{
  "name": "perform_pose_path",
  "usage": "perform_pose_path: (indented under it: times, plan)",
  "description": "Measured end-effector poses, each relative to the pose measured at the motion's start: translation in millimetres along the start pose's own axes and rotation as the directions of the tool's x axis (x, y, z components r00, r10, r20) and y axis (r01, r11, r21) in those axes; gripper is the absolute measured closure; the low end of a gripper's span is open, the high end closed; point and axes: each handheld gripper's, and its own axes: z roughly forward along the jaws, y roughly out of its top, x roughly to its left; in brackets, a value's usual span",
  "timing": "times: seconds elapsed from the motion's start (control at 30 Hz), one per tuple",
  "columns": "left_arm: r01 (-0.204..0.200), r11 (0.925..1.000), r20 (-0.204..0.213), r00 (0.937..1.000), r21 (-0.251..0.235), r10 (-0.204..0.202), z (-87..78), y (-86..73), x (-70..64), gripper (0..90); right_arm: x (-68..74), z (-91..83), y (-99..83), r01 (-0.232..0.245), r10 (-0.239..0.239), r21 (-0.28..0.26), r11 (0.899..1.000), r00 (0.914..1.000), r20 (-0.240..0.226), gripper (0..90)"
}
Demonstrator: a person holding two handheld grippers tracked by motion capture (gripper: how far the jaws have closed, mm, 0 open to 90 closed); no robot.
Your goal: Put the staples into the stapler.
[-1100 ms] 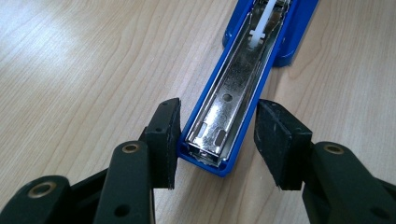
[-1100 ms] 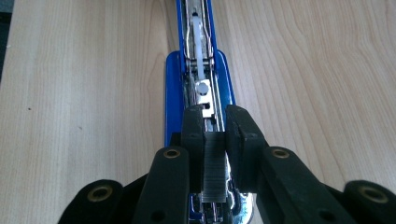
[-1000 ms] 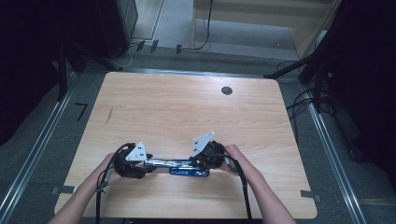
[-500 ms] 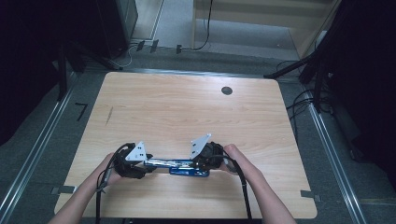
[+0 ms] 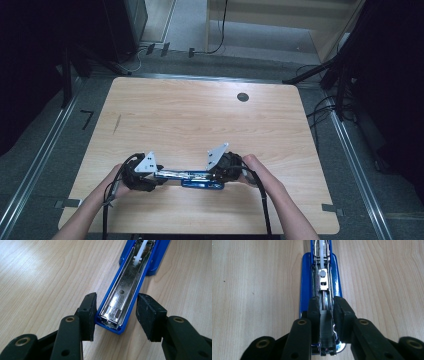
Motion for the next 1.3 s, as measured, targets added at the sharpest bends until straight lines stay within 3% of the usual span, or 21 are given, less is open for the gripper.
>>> perform_pose_path:
  times: [0.2, 0.33, 0.47, 0.57, 0.67, 0.73, 0.8, 0.9, 1.07, 1.3]
  plan:
    - [0.0, 1.0, -0.001, 1.0, 0.0, 0.0, 0.0, 0.1, -0.2, 53.0, 0.0, -4.9, -5.8, -0.075, 0.075, -0.053, 0.996, 0.9972, 0.006, 67.8]
    - [-0.003, 1.0, -0.003, 1.0, 0.002, 0.003, 0.0, 0.4, -0.1, 53.0, -1.8, -7.8, -8.6, -0.194, 0.197, -0.102, 0.976, 0.9801, 0.026, 62.8]
    - [-0.004, 1.0, -0.004, 1.0, 0.002, 0.004, 0.2, 0.5, -0.3, 53.0, 0.8, -3.0, -6.6, -0.277, 0.285, -0.118, 0.954, 0.957, 0.055, 60.5]
    - [-0.008, 1.0, -0.005, 1.0, 0.004, 0.008, -0.1, 0.7, -0.4, 53.0, 2.4, 1.8, -4.1, -0.314, 0.324, -0.117, 0.942, 0.9432, 0.073, 59.4]
    - [-0.01, 0.9999, -0.007, 0.9999, 0.003, 0.01, -0.4, 0.8, -0.6, 53.0, 2.3, 6.7, -2.6, -0.33, 0.338, -0.088, 0.94, 0.9359, 0.101, 59.9]
    - [-0.011, 0.9999, -0.009, 0.9999, -0.001, 0.011, -0.3, 0.7, -0.7, 53.0, 1.7, 6.8, -3.7, -0.361, 0.368, -0.078, 0.929, 0.9238, 0.106, 60.2]
    - [-0.01, 1.0, -0.009, 0.9999, -0.002, 0.01, -0.4, 0.6, -0.8, 52.9, 0.2, 6.4, -6.0, -0.361, 0.368, -0.074, 0.93, 0.922, 0.122, 61.3]
    - [-0.01, 0.9999, -0.007, 0.9999, 0.003, 0.01, -0.8, 1.2, -0.9, 52.9, 0.7, 4.8, -10.0, -0.399, 0.407, -0.087, 0.913, 0.9071, 0.107, 61.7]
    - [-0.003, 1.0, -0.006, 1.0, 0.003, 0.003, -0.5, 1.2, -0.4, 52.4, 2.2, 5.1, -8.9, -0.394, 0.402, -0.085, 0.915, 0.908, 0.119, 62.4]
    - [0.016, 0.9999, 0.005, 0.9999, -0.003, -0.016, 0.4, 0.2, 0.9, 51.8, 1.8, 5.8, -11.2, -0.408, 0.418, -0.101, 0.907, 0.9016, 0.111, 62.4]
